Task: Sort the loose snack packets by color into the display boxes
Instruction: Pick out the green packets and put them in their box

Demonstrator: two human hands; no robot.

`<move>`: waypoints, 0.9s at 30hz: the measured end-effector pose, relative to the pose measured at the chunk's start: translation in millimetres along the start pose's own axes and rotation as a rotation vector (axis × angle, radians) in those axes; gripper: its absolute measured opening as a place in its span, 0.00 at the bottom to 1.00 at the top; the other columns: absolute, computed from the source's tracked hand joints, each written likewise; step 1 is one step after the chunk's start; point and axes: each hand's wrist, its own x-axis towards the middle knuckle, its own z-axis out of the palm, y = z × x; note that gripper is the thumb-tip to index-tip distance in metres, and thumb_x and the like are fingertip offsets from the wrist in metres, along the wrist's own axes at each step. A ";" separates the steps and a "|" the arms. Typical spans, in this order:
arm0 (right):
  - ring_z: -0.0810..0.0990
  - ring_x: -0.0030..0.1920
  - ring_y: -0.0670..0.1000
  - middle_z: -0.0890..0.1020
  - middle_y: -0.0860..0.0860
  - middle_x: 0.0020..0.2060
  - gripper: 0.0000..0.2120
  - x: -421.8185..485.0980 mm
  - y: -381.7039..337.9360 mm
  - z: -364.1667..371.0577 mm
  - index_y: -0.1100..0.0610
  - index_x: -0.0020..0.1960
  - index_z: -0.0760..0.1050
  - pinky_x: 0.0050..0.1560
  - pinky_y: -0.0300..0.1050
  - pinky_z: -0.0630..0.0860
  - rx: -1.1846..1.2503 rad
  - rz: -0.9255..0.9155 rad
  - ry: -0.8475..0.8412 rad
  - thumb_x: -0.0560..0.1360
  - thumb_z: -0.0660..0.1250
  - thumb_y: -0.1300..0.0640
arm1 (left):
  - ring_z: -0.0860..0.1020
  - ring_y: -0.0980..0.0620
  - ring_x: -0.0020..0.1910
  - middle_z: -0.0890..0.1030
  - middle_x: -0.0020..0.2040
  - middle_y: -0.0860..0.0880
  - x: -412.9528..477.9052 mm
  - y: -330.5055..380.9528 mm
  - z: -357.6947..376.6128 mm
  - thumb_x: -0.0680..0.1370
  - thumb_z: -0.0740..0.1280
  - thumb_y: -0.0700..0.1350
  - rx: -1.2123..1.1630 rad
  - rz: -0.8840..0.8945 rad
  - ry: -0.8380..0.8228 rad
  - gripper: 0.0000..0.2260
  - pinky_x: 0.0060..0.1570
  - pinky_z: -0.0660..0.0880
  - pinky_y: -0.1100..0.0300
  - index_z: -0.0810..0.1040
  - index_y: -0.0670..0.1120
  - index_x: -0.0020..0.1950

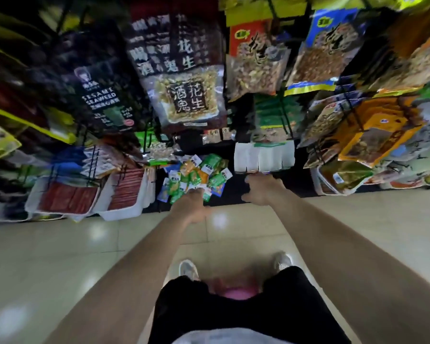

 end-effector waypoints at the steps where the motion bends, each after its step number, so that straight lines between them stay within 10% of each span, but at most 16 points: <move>1: 0.69 0.69 0.60 0.68 0.54 0.72 0.31 12.6 -7.0 9.9 0.50 0.72 0.67 0.65 0.57 0.69 -0.013 -0.014 0.000 0.73 0.68 0.41 | 0.70 0.41 0.70 0.66 0.75 0.43 9.5 -12.1 5.4 0.80 0.64 0.56 -0.005 -0.005 0.013 0.32 0.62 0.73 0.48 0.57 0.46 0.79; 16: 0.68 0.69 0.60 0.69 0.56 0.70 0.32 332.4 36.9 189.9 0.51 0.75 0.64 0.67 0.59 0.67 -0.199 -0.108 0.131 0.75 0.66 0.41 | 0.70 0.40 0.71 0.67 0.74 0.41 319.0 -100.8 182.5 0.79 0.65 0.57 -0.055 -0.053 0.228 0.32 0.66 0.72 0.45 0.59 0.45 0.78; 27: 0.70 0.69 0.61 0.71 0.55 0.69 0.33 342.0 35.7 256.0 0.52 0.73 0.66 0.65 0.58 0.70 -0.203 -0.102 0.194 0.73 0.67 0.39 | 0.66 0.41 0.74 0.63 0.78 0.44 321.2 -139.7 241.5 0.79 0.66 0.56 -0.104 0.004 0.296 0.33 0.70 0.68 0.45 0.57 0.50 0.80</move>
